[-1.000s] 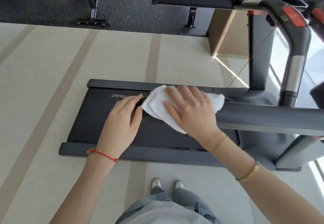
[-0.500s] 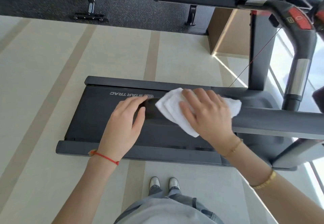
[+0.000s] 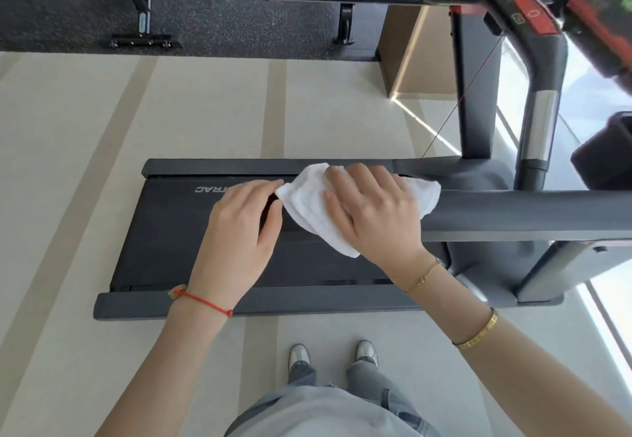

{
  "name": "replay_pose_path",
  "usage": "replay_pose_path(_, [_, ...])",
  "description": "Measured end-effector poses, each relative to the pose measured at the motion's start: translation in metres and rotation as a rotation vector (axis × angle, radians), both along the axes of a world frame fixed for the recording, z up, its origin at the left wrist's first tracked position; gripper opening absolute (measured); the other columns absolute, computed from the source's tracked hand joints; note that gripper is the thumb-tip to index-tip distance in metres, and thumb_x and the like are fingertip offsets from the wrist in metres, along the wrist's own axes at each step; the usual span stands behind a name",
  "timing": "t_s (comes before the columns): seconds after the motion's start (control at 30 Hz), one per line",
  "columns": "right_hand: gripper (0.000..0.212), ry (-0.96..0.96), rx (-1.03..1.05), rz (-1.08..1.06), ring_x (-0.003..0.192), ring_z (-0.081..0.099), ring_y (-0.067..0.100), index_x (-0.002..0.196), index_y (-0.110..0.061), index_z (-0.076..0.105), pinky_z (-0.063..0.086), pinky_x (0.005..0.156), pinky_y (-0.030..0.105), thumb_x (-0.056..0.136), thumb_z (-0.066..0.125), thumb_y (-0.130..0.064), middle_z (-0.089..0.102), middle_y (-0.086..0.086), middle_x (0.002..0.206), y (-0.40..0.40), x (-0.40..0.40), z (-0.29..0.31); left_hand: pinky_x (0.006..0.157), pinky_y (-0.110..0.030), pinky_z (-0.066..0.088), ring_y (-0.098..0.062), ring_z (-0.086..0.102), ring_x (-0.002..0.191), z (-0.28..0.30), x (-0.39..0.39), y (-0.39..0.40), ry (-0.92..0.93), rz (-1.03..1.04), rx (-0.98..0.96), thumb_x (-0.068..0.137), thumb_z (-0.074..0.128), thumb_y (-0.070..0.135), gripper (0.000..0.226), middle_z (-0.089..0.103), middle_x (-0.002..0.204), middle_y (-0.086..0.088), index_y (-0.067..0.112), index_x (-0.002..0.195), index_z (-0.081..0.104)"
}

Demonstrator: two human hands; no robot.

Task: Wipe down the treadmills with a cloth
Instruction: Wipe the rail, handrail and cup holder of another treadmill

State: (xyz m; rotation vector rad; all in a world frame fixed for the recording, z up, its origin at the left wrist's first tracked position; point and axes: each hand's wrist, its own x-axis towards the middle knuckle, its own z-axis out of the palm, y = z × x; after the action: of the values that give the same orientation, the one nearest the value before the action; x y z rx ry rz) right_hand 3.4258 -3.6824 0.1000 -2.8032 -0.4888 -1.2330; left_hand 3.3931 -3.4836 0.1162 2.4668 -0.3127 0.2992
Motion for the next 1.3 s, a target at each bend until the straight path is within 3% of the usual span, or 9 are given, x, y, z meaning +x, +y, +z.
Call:
replay_pose_path(0.2, [0.024,0.031,0.028,-0.089,0.06,0.039,0.022,0.086,-0.014,0.066,0.036,0.055,0.036,0.094,0.046,-0.025,0.052,0.0,0.067,-0.085,-0.007,-0.001,0.111,-0.044,0.033,-0.021,0.063,0.108,0.006,0.004,-0.054,-0.047,-0.026,0.184,0.099,0.05,0.015,0.026,0.069,0.115,0.0,0.012,0.118,0.066])
replay_pose_path(0.47, [0.027,0.078,0.026,-0.115,0.061,0.036,0.022,0.078,-0.013,0.061,0.036,0.057,0.037,0.094,0.04,-0.021,0.049,0.001,0.065,-0.217,-0.019,0.006,0.107,-0.04,0.035,-0.019,0.064,0.102,0.006,0.005,-0.179,-0.054,-0.111,0.184,0.1,0.048,0.018,0.025,0.071,0.109,0.003,0.014,0.115,0.068])
replay_pose_path(0.67, [0.029,0.118,0.017,-0.167,0.063,0.045,0.022,0.083,-0.016,0.065,0.039,0.058,0.036,0.097,0.04,-0.02,0.057,0.0,0.07,-0.341,-0.031,0.013,0.102,-0.037,0.038,-0.018,0.064,0.097,0.008,0.001,-0.282,-0.057,-0.138,0.149,0.1,0.048,0.019,0.025,0.071,0.106,0.004,0.016,0.113,0.069])
replay_pose_path(0.77, [0.036,0.242,0.037,-0.215,0.063,0.05,0.02,0.077,-0.018,0.064,0.034,0.053,0.032,0.098,0.036,-0.025,0.055,-0.003,0.065,-0.391,-0.031,0.024,0.101,-0.037,0.039,-0.017,0.065,0.096,0.009,-0.001,-0.323,-0.056,-0.14,0.145,0.1,0.047,0.019,0.025,0.072,0.105,0.004,0.016,0.112,0.069])
replay_pose_path(0.9, [0.033,0.408,0.038,-0.207,0.057,0.051,0.023,0.061,-0.022,0.045,0.021,0.05,0.028,0.091,0.036,-0.032,0.044,-0.006,0.057,-0.393,-0.015,0.026,0.098,-0.035,0.038,-0.016,0.065,0.093,0.009,-0.003,-0.362,-0.05,-0.115,0.159,0.101,0.045,0.018,0.026,0.072,0.104,0.005,0.017,0.111,0.069])
replay_pose_path(1.0, [0.037,0.274,0.025,-0.074,0.058,0.047,0.021,0.071,-0.019,0.059,0.033,0.052,0.033,0.097,0.035,-0.029,0.052,-0.002,0.063,-0.382,-0.02,0.018,0.093,-0.032,0.035,-0.017,0.065,0.085,0.007,-0.002,-0.379,-0.039,-0.067,0.181,0.101,0.043,0.019,0.026,0.072,0.095,0.005,0.016,0.106,0.069])
replay_pose_path(1.13, [0.031,0.097,-0.087,0.027,0.072,0.049,0.024,0.109,-0.013,0.064,0.041,0.064,0.038,0.099,0.043,-0.033,0.06,0.003,0.087,-0.419,-0.038,0.005,0.091,-0.034,0.037,-0.015,0.066,0.081,0.006,-0.002,-0.389,-0.055,-0.02,0.212,0.101,0.045,0.019,0.025,0.073,0.089,0.007,0.019,0.098,0.07])
replay_pose_path(1.23, [0.027,0.092,-0.008,-0.035,0.072,0.053,0.025,0.109,-0.01,0.065,0.043,0.064,0.039,0.096,0.049,-0.028,0.062,0.004,0.088,-0.456,-0.041,0.004,0.094,-0.037,0.038,-0.014,0.067,0.085,0.006,-0.003,-0.389,-0.068,-0.012,0.206,0.101,0.046,0.018,0.024,0.073,0.092,0.009,0.021,0.101,0.07])
replay_pose_path(1.3, [0.022,0.096,0.065,-0.085,0.068,0.051,0.024,0.096,-0.013,0.066,0.042,0.063,0.038,0.094,0.049,-0.026,0.059,0.002,0.079,-0.45,-0.037,0.007,0.094,-0.037,0.039,-0.014,0.067,0.086,0.006,-0.003,-0.389,-0.071,-0.012,0.215,0.101,0.047,0.017,0.023,0.073,0.093,0.009,0.021,0.102,0.07])
